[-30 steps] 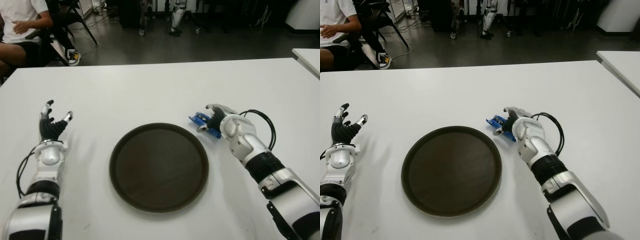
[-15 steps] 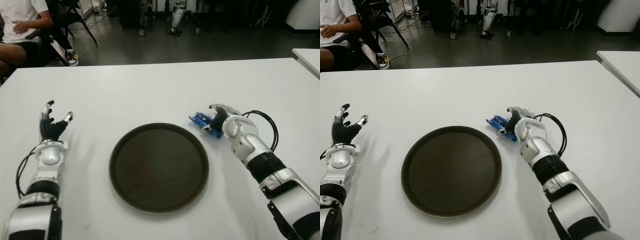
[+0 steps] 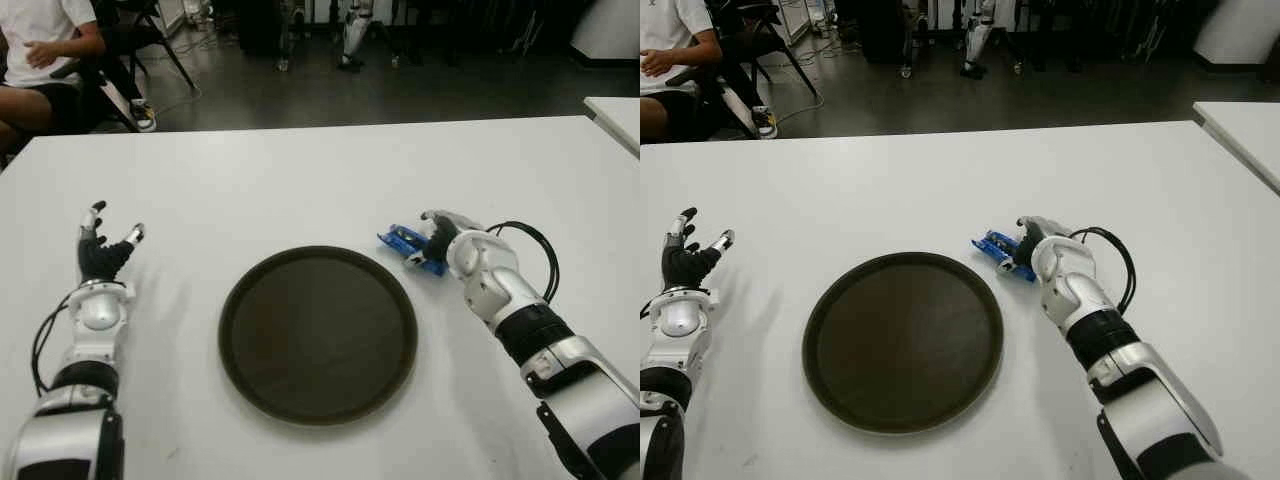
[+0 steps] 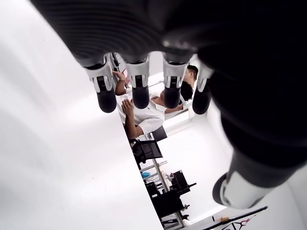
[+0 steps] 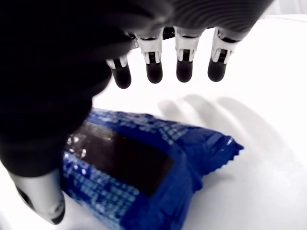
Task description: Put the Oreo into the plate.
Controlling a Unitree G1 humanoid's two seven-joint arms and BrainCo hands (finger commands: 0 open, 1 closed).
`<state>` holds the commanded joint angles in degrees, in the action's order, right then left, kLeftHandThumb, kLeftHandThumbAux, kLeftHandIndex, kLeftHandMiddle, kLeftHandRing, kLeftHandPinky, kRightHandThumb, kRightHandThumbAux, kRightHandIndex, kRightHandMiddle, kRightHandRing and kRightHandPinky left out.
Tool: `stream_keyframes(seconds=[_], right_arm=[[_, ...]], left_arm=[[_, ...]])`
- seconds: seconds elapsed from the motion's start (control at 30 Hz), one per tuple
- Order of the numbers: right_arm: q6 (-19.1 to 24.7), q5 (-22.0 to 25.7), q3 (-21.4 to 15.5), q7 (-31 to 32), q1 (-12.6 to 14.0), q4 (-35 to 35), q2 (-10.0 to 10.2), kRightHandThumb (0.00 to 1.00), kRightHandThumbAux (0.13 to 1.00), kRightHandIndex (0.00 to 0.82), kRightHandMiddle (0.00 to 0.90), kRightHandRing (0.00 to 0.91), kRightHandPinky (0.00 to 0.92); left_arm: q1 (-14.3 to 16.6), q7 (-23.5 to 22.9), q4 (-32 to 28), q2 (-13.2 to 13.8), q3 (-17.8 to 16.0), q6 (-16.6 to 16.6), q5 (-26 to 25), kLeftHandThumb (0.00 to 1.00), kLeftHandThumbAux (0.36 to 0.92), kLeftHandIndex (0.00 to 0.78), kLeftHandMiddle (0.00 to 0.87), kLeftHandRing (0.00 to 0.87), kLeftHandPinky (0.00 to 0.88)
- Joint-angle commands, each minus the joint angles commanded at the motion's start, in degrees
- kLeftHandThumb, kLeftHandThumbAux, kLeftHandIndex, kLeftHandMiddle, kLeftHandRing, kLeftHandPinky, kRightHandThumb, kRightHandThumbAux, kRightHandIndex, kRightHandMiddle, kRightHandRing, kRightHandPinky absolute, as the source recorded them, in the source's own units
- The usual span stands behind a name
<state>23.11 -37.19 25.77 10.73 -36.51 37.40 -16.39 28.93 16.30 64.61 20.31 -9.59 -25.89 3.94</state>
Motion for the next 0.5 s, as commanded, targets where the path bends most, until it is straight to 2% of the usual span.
stream_keyframes(seconds=[0.27, 0.5], right_arm=[[-1.45, 0.0, 0.13, -0.39, 0.01, 1.03, 0.08, 0.0, 0.694, 0.004, 0.026, 0.0, 0.0], [-0.91, 0.44, 0.51, 4.58, -0.67, 0.23, -0.28, 0.0, 0.678, 0.006, 0.037, 0.004, 0.0]], left_arm=[[-0.26, -0.1, -0.3, 0.23, 0.68, -0.56, 0.66, 0.0, 0.74, 0.0, 0.0, 0.0, 0.0], [-0.49, -0.87, -0.43, 0.4, 0.67, -0.68, 0.21, 0.0, 0.729, 0.0, 0.0, 0.0, 0.0]])
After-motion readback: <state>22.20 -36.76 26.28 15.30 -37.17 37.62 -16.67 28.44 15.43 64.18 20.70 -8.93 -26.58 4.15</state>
